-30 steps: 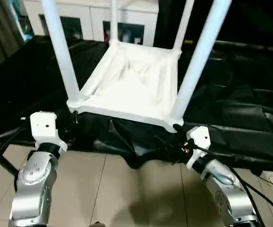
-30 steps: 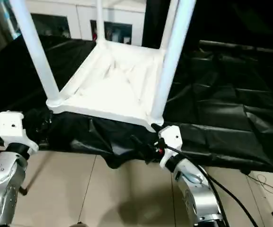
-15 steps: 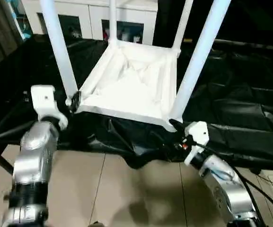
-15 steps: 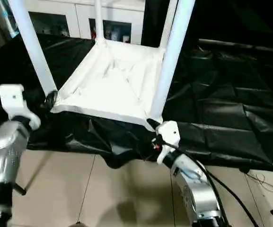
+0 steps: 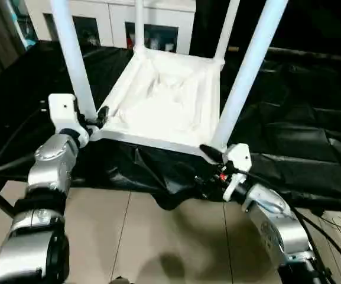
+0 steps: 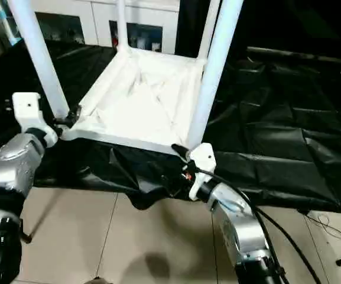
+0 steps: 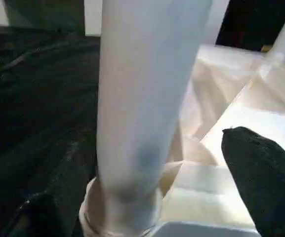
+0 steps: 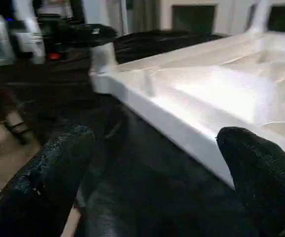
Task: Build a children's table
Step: Move to table, then flip table
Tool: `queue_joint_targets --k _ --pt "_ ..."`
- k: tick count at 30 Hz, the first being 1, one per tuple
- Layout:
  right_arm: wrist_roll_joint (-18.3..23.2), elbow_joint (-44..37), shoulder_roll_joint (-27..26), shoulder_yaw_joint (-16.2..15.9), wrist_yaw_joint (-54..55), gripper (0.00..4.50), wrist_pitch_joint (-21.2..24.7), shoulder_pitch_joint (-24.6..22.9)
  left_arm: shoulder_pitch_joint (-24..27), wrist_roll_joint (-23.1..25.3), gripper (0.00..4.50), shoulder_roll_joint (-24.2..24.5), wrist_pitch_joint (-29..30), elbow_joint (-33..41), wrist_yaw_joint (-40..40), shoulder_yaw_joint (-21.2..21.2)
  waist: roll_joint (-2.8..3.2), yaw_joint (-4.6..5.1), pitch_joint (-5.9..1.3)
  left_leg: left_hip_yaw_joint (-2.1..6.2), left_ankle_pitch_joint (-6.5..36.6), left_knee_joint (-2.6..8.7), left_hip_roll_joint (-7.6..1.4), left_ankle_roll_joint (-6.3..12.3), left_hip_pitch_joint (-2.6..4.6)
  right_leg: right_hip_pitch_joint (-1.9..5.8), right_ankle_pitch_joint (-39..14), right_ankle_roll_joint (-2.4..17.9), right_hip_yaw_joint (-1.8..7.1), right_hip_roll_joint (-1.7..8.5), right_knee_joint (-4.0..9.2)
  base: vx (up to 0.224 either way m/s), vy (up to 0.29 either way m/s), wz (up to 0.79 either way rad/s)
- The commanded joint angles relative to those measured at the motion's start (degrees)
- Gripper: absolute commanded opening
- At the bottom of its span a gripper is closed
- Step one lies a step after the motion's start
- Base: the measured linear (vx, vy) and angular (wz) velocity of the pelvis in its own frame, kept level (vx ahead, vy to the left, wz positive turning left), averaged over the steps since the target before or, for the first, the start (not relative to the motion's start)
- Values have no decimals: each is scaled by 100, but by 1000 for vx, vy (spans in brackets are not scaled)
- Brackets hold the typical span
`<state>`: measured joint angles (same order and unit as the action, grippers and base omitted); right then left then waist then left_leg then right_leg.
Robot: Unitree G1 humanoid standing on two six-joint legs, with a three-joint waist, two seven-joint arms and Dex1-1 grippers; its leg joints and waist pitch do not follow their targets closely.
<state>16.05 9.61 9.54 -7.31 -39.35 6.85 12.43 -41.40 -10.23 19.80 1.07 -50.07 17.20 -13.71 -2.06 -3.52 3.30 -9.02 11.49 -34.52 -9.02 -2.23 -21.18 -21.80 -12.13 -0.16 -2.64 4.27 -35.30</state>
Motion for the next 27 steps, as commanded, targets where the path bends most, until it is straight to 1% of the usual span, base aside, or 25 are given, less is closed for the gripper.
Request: queue_joint_targets --k 1,2,3,4,5,6,9,11,13,14,16,17,18,19,20,22,23,24,25,26,27 --pt "81 66 33 -4 -153 450 67 142 -175 78 443 49 -58 -343 -89 -10 53 0 -390 100 400 400 -368 425 78 272 620 1589 257 436 262 0 0 0" --pt "76 94 34 -14 -187 450 55 176 -239 54 443 59 -85 -480 -93 -50 51 -7 -389 95 331 398 -380 440 81 270 698 1619 257 448 254 0 0 0" --pt "77 135 35 -32 -238 450 48 220 -296 38 427 71 -103 -604 -124 -85 51 -7 -385 94 318 396 -377 449 80 265 707 1634 256 446 254 0 0 0" --pt "65 167 44 -55 -288 450 23 251 -348 9 427 76 -140 -729 -144 -125 41 -3 -384 91 327 397 -380 463 85 266 697 1659 252 446 256 0 0 0" --pt "89 183 37 -67 -337 450 23 275 -389 -40 416 74 -173 -837 -153 -182 42 -2 -383 94 328 396 -380 469 82 270 699 1675 250 448 251 0 0 0" --pt "149 186 22 -60 -387 450 59 302 -440 -51 416 82 -236 -979 -185 -215 28 -4 -368 87 395 404 -380 491 85 266 576 1687 251 456 266 0 0 0" --pt "229 199 11 -64 -524 450 68 349 -555 -36 383 96 -428 -1313 -196 -238 27 -3 -355 93 451 418 -411 468 93 257 511 1692 253 465 270 0 0 0" --pt "292 230 14 -75 -675 450 98 379 -604 -65 376 84 -483 -1401 -210 -281 8 -3 -350 81 454 417 -414 482 94 253 538 1694 256 467 270 0 0 0" --pt "310 267 27 -91 -796 450 113 404 -649 -58 360 80 -543 -1477 -226 -285 13 -9 -347 63 487 419 -422 477 101 245 491 1706 254 471 275 0 0 0" --pt "312 286 34 -99 -842 450 113 416 -671 -77 360 69 -550 -1512 -190 -298 12 -8 -344 48 521 418 -425 464 102 242 451 1709 254 467 277 0 0 0" --pt "313 332 32 -89 -892 450 104 442 -728 -82 329 48 -581 -1612 -168 -313 17 -16 -345 40 535 421 -439 419 120 229 440 1714 256 469 279 0 0 0" --pt "311 358 30 -83 -910 450 91 457 -765 -56 329 39 -612 -1681 -152 -305 1 -9 -340 34 524 424 -432 408 107 238 468 1715 256 465 276 0 0 0" --pt "312 370 29 -80 -916 450 86 465 -782 -37 322 36 -628 -1713 -154 -295 -1 -11 -340 32 517 422 -428 409 108 236 475 1710 256 463 276 0 0 0" --pt "322 398 31 -78 -931 450 74 484 -835 10 304 29 -689 -1810 -157 -277 -1 -13 -338 33 508 423 -429 406 106 238 485 1707 258 469 277 0 0 0" --pt "326 418 29 -83 -942 450 48 497 -894 40 304 24 -751 -1900 -114 -261 10 -10 -341 30 485 421 -427 408 110 236 524 1709 257 465 271 0 0 0" --pt "324 431 26 -87 -961 450 27 502 -941 78 283 22 -790 -1964 -111 -230 3 -17 -341 31 476 419 -429 419 107 241 564 1718 258 471 271 0 0 0" --pt "307 450 16 -85 -977 450 4 509 -985 110 272 17 -796 -2013 -121 -210 28 -18 -342 34 491 421 -435 410 110 238 568 1723 258 473 270 0 0 0" --pt "301 456 12 -82 -984 450 -1 511 -998 121 272 15 -795 -2029 -121 -205 20 -17 -341 30 505 422 -434 404 112 236 561 1720 258 471 277 0 0 0" --pt "293 462 8 -81 -988 450 -10 513 -1013 150 262 16 -791 -2047 -127 -184 42 -24 -343 34 529 422 -436 388 118 235 553 1727 257 473 270 0 0 0" --pt "280 465 6 -82 -985 450 -28 510 -1027 172 247 14 -767 -2066 -134 -165 44 -27 -342 35 556 427 -442 367 118 235 545 1729 258 475 275 0 0 0" --pt "272 472 3 -78 -988 450 -38 511 -1036 176 242 12 -757 -2082 -135 -164 43 -29 -344 34 565 429 -444 357 122 234 553 1733 257 476 276 0 0 0"
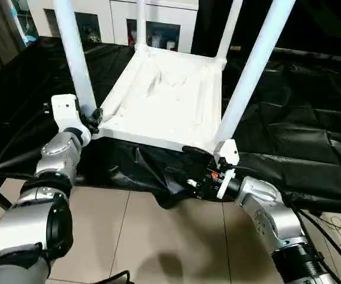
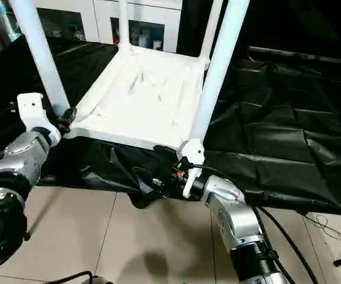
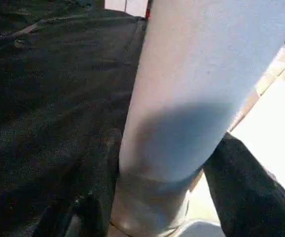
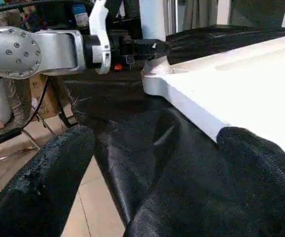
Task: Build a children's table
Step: Flip table
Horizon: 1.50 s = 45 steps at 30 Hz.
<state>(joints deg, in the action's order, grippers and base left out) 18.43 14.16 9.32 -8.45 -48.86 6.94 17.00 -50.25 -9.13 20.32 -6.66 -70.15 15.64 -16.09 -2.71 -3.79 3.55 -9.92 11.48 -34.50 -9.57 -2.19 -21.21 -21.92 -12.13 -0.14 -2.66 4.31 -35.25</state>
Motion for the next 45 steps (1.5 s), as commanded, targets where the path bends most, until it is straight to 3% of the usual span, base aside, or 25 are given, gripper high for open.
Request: queue_joint_targets --k 1,7,10,12,13,15,16,19,21,22,24,27,29,30,33,37,43,45 --pt "28 24 23 43 -40 450 -57 52 -160 64 239 -46 34 -92 19 73 117 -6 -369 125 599 431 -391 325 127 242 580 1743 258 465 265 0 0 0" --pt "2 80 -3 121 43 450 -132 32 -231 -269 225 -236 160 -175 122 -209 120 -43 -373 120 648 434 -394 264 139 241 547 1753 261 476 272 0 0 0" --pt "-33 165 -56 195 212 450 -184 44 -296 -833 224 -520 366 -91 306 -674 107 -92 -388 108 539 422 -391 281 140 245 682 1799 262 482 256 0 0 0" --pt "-31 185 -72 212 246 450 -183 47 -303 -963 224 -601 416 -49 346 -769 95 -117 -385 99 554 418 -385 302 137 247 635 1808 263 486 263 0 0 0" --pt "-31 311 -130 292 432 450 -96 104 -273 -1261 224 -929 625 227 433 -898 95 -123 -386 97 482 417 -391 302 130 256 678 1841 261 495 242 0 0 0" --pt "-20 365 -151 326 488 450 -62 130 -255 -1346 224 -1053 702 344 445 -917 88 -170 -404 63 416 393 -399 363 165 223 691 1946 259 504 248 0 0 0" --pt "-66 505 -167 393 682 450 -6 207 -205 -1412 224 -1214 771 521 417 -897 56 -191 -410 41 358 376 -389 432 150 231 727 1969 260 492 241 0 0 0" --pt "-101 598 -174 435 808 450 28 258 -171 -1438 224 -1305 803 626 389 -875 67 -232 -408 20 221 373 -388 490 125 237 721 1886 251 488 231 0 0 0" --pt "35 786 -247 640 1058 450 213 398 -113 -1525 224 -1561 869 890 240 -870 20 -215 -407 15 257 381 -395 505 104 263 647 1812 248 499 234 0 0 0" --pt "310 914 -364 877 1180 450 384 536 -96 -1603 224 -1793 923 1125 83 -898 -1 -211 -417 13 227 381 -403 531 97 273 572 1817 246 521 230 0 0 0" --pt "493 989 -451 1033 1268 450 467 624 -92 -1617 224 -1901 933 1235 14 -886 5 -208 -424 1 165 358 -389 593 98 256 580 1811 243 503 240 0 0 0" --pt "692 1103 -558 1230 1425 450 522 745 -83 -1621 224 -1996 959 1346 -51 -873 -20 -203 -480 -2 -335 295 -369 845 63 261 1190 1813 242 502 152 0 0 0" --pt "1084 1507 -760 1720 1937 450 550 1075 -47 -1634 224 -2167 994 1543 -154 -830 -31 -214 -519 -16 -694 232 -352 995 46 224 1629 1915 236 475 84 0 0 0" --pt "1084 1507 -760 1720 1937 450 550 1075 -47 -1634 224 -2167 994 1543 -154 -830 -32 -203 -511 -27 -756 215 -341 1054 25 201 1720 1949 237 462 72 0 0 0" --pt "1515 2074 -890 2244 2418 450 526 1525 98 -1683 224 -2355 1110 1911 -232 -774 -8 -236 -509 -39 -784 180 -341 1191 2 167 1618 1988 208 450 62 0 0 0" --pt "1773 2778 -917 2735 2563 450 397 2085 351 -1679 224 -2525 1342 2420 -333 -652 -2 -220 -485 -48 -480 195 -374 1080 5 148 1135 1968 209 458 91 0 0 0" --pt "1863 3304 -851 2986 2733 450 269 2499 483 -1636 224 -2602 1484 2689 -387 -601 -7 -216 -461 -56 -149 229 -370 838 10 144 655 1782 218 462 135 0 0 0" --pt "1878 3525 -807 3064 2795 450 209 2657 530 -1627 224 -2626 1541 2787 -408 -588 -27 -218 -459 -60 -163 230 -364 834 7 144 676 1747 217 453 139 0 0 0"
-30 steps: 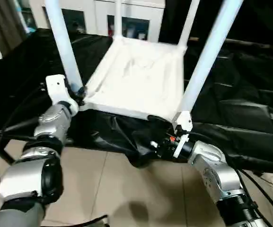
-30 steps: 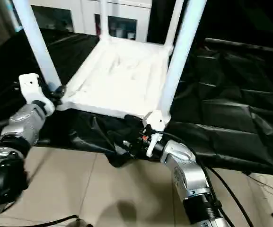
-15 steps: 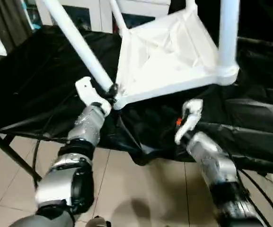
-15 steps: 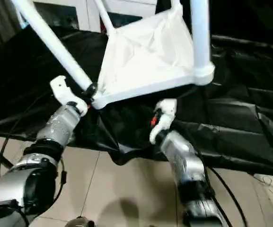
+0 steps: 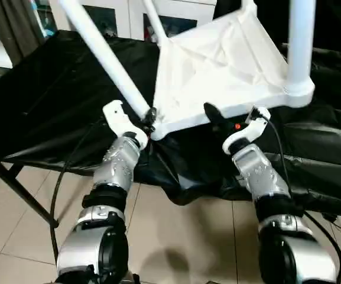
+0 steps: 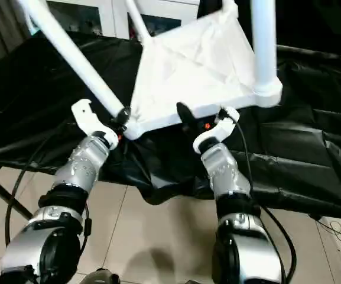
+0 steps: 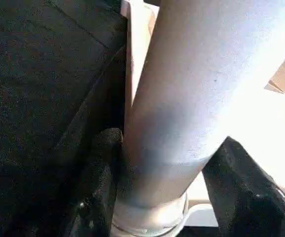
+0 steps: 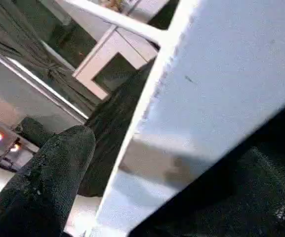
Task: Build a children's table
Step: Flip table
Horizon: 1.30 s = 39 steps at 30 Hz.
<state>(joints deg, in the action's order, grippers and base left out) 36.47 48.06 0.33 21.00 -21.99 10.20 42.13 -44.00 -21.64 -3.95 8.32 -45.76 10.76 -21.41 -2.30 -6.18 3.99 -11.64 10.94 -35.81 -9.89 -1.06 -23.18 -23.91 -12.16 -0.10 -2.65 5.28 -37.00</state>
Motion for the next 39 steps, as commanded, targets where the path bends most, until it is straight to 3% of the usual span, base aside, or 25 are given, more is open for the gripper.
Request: queue_joint_targets --k 1,2,4,8,11,16,23,24,27,28,29,33,39 --pt "152 343 130 230 131 450 -153 329 -41 -359 224 -217 99 441 74 -27 -87 39 -497 114 -84 366 -340 699 189 345 633 1776 211 374 307 0 0 0" --pt "205 524 158 326 126 450 -189 474 19 -355 224 -234 170 560 54 5 -72 34 -493 103 -38 361 -328 694 187 344 566 1767 214 368 321 0 0 0" --pt "259 719 203 421 150 450 -210 648 73 -352 224 -249 229 656 51 38 -100 47 -486 99 -13 360 -326 710 184 344 545 1754 217 363 325 0 0 0" --pt "338 1273 326 697 203 450 -353 1091 230 -323 224 -280 405 952 79 162 -114 54 -500 93 -269 329 -318 855 169 339 774 1781 206 351 274 0 0 0" --pt "429 1431 362 819 155 413 -358 1232 273 -323 224 -282 458 1028 95 204 -127 66 -482 94 -356 323 -328 941 178 320 868 1800 203 338 266 0 0 0" --pt "148 1886 430 741 4 382 -274 1434 382 -306 224 -295 628 1281 59 251 -158 103 -461 95 -305 325 -331 951 154 334 740 1846 198 348 274 0 0 0" --pt "100 2032 462 780 9 302 -386 1471 420 -290 224 -244 720 1362 203 351 -139 112 -442 96 -299 331 -337 969 172 317 707 1851 204 347 283 0 0 0" --pt "91 2057 476 790 10 302 -407 1485 426 -276 224 -237 734 1368 215 368 -106 105 -445 99 -293 331 -336 959 176 317 711 1853 202 348 281 0 0 0" --pt "52 2117 517 808 0 287 -457 1523 438 -254 224 -229 767 1383 230 394 -110 112 -444 94 -247 334 -338 918 184 313 711 1870 201 341 287 0 0 0" --pt "12 2156 542 849 -4 263 -488 1550 443 -248 224 -227 799 1394 230 401 -110 113 -448 96 -265 332 -339 921 181 319 767 1889 203 342 279 0 0 0" --pt "3 2171 568 900 3 263 -523 1567 440 -244 224 -223 822 1393 230 405 -88 109 -450 98 -256 332 -339 915 184 318 764 1901 201 348 280 0 0 0" --pt "10 2198 620 940 24 228 -586 1604 427 -258 224 -210 853 1370 242 418 -88 112 -450 100 -246 333 -341 916 181 324 810 1917 199 343 277 0 0 0" --pt "-64 2217 685 907 67 214 -730 1646 420 -189 224 -182 842 1304 75 427 -86 107 -458 99 -245 330 -342 918 187 326 843 1941 199 344 273 0 0 0"
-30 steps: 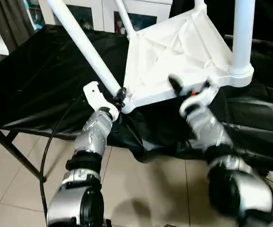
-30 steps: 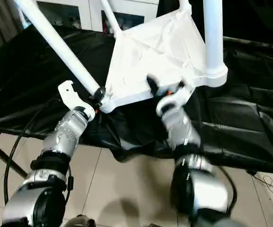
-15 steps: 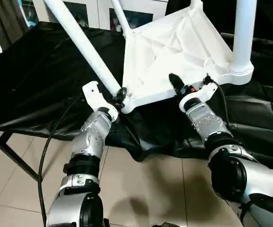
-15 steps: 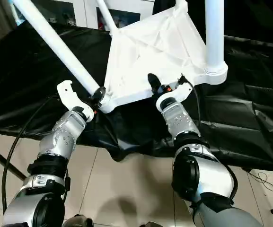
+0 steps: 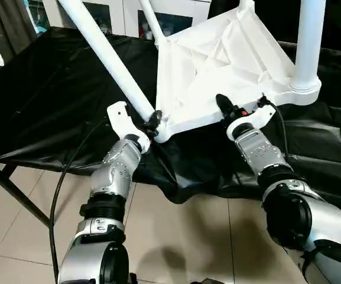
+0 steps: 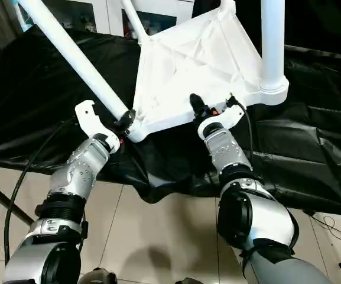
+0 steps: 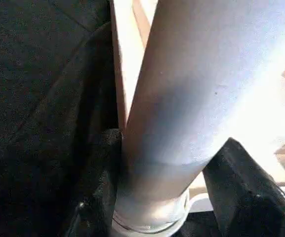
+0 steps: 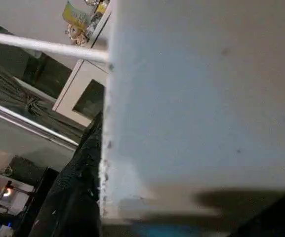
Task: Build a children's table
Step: Flip table
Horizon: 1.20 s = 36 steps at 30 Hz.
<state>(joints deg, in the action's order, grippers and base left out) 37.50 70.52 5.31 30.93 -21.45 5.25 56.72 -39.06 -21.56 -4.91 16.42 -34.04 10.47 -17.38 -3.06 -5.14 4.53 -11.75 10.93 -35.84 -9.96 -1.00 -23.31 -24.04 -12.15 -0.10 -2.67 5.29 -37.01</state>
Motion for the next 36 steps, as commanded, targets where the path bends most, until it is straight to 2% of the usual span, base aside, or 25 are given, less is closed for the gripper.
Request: queue_joint_targets --k 1,3,6,12,13,14,15,20,21,22,23,24,25,26,28,30,32,33,34,36 --pt "-166 -29 187 -87 14 210 -234 186 -74 -197 259 -86 32 131 105 23 -6 2 -514 108 -250 330 -337 911 203 332 855 1947 200 347 275 0 0 0" --pt "-280 -26 219 -101 30 201 -334 232 -57 -202 294 -49 68 155 80 0 -7 1 -518 110 -259 329 -334 917 198 342 875 1950 200 347 271 0 0 0" --pt "-388 -68 264 -164 98 190 -478 265 6 -202 301 35 170 312 111 19 -12 5 -517 108 -232 332 -333 897 199 341 839 1961 198 345 272 0 0 0" --pt "-507 -188 432 -172 274 186 -759 324 276 -210 358 323 539 771 24 -15 13 14 -503 105 -205 334 -338 876 199 326 767 1944 197 333 270 0 0 0" --pt "-532 -202 465 -174 322 186 -813 328 335 -210 369 361 623 864 23 2 15 8 -500 101 -162 336 -341 843 203 324 710 1936 200 333 273 0 0 0" --pt "-539 -220 501 -155 352 186 -858 336 402 -237 377 392 697 972 19 7 62 -2 -497 104 -144 339 -342 821 205 320 698 1933 199 332 273 0 0 0" --pt "-542 -230 524 -140 370 186 -885 343 445 -258 383 409 745 1041 17 9 47 9 -495 98 -127 340 -338 812 209 315 694 1920 199 318 284 0 0 0" --pt "-645 -375 710 -160 436 185 -1022 398 800 -212 418 572 1271 1504 101 226 76 -20 -491 89 44 350 -340 666 237 299 624 1857 202 298 291 0 0 0" --pt "-686 -416 749 -173 446 185 -1058 408 891 -178 421 637 1412 1610 178 350 68 -20 -486 86 59 351 -330 656 227 304 620 1842 204 291 295 0 0 0" --pt "-729 -468 786 -196 452 185 -1080 414 1002 -84 432 731 1483 1728 323 554 101 -41 -492 100 41 355 -329 622 213 311 612 1766 199 289 288 0 0 0" --pt "-729 -468 786 -196 452 185 -1080 414 1002 -84 438 731 1483 1728 323 554 92 -43 -493 96 30 352 -323 618 217 311 609 1743 197 284 289 0 0 0" --pt "-821 -552 846 -280 468 184 -1126 410 1154 75 442 879 1543 1900 548 883 119 -71 -499 106 -12 352 -325 612 234 297 609 1707 191 281 289 0 0 0" --pt "-902 -632 898 -359 507 184 -1162 396 1274 224 442 1015 1565 2069 751 1194 106 -64 -496 101 -29 351 -331 613 225 298 614 1703 196 282 284 0 0 0" --pt "-912 -641 904 -369 512 184 -1167 394 1288 242 442 1031 1568 2090 776 1232 132 -81 -488 99 -24 355 -330 583 235 279 581 1683 191 276 293 0 0 0" --pt "-978 -759 944 -394 550 184 -1174 371 1417 343 442 1205 1649 2374 1002 1595 138 -76 -489 101 -41 358 -322 539 212 293 666 1682 191 270 276 0 0 0" --pt "-978 -759 944 -394 550 182 -1174 371 1417 343 442 1205 1649 2374 1002 1595 127 -67 -489 92 -35 352 -305 510 204 303 729 1696 196 271 269 0 0 0" --pt "-1071 -931 982 -481 579 179 -1168 310 1507 551 442 1392 1442 2714 1257 1986 140 -44 -490 104 -3 358 -295 491 170 338 761 1694 198 281 263 0 0 0" --pt "-1141 -1074 1001 -549 600 179 -1141 243 1523 636 442 1445 1185 2893 1427 2138 129 -39 -489 107 16 359 -298 504 179 334 747 1680 194 278 282 0 0 0" --pt "-1216 -1217 1019 -623 622 178 -1112 172 1519 691 442 1474 925 3029 1581 2240 117 -33 -500 117 -52 352 -300 552 168 356 785 1680 195 294 274 0 0 0" --pt "-1323 -1537 1036 -732 675 178 -1024 4 1487 673 442 1473 568 3258 1809 2312 123 -27 -507 107 -202 334 -297 591 170 351 941 1696 196 280 254 0 0 0"
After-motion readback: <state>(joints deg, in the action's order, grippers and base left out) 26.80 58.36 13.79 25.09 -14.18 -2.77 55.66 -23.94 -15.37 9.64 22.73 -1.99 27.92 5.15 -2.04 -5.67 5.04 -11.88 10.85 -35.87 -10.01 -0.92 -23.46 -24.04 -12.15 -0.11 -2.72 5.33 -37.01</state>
